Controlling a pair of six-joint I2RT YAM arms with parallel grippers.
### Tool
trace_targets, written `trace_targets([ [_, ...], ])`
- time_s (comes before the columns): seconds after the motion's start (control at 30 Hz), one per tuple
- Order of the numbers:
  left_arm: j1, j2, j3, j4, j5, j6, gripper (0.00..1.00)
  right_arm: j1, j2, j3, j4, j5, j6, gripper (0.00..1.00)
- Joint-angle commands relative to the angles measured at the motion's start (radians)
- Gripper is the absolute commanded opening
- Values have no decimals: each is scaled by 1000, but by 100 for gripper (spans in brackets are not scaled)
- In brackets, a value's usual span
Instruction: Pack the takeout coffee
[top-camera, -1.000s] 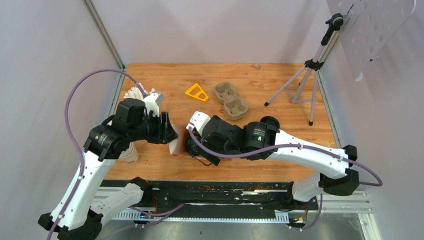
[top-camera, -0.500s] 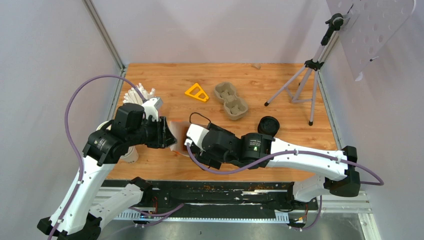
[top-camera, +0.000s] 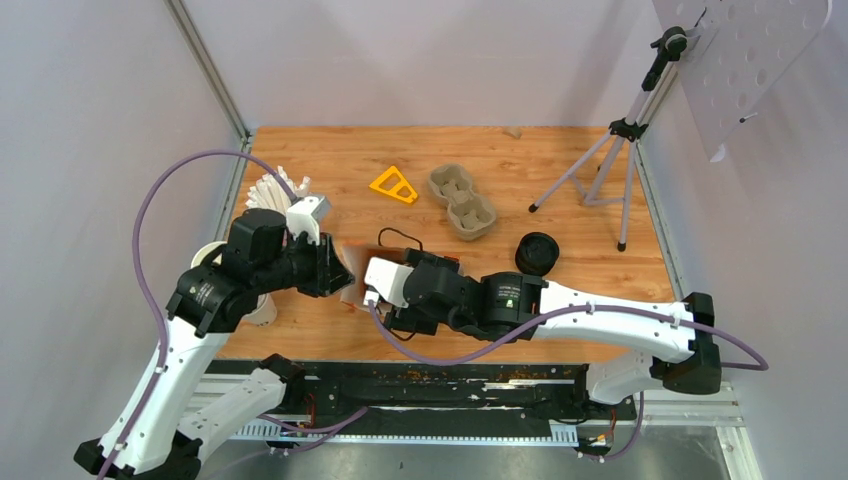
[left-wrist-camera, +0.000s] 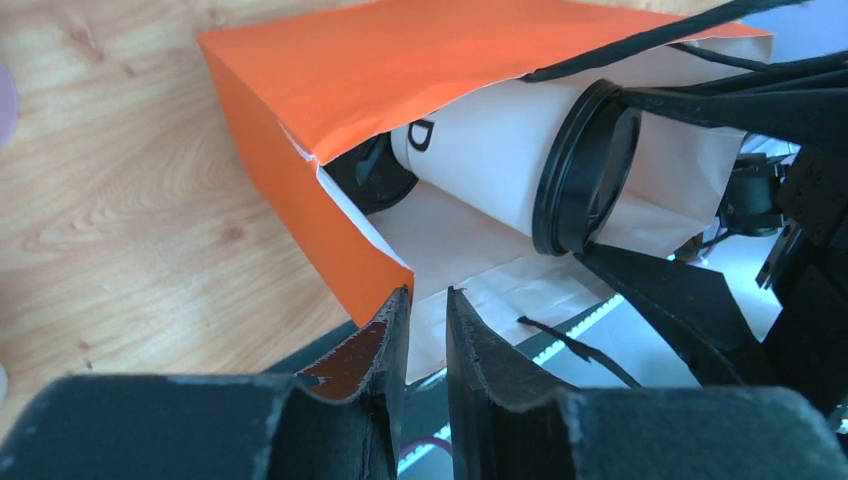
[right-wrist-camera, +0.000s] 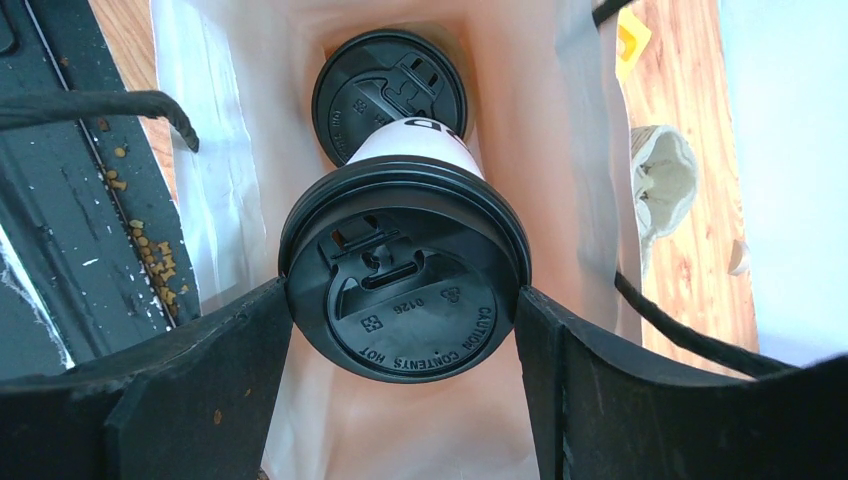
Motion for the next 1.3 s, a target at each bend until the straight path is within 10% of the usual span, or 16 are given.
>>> trace_targets([
  [0.0,-1,-15,11,120,-12,72,27,8,28,68,35,38,-51,68],
  [0.53,-1,52,218,-205,-111,59,52,53,90,160,-161,87,-43,68],
  [1.27,-1,-20,17,-76,-171,63,55,82,105,166,-207,152,-20,68],
])
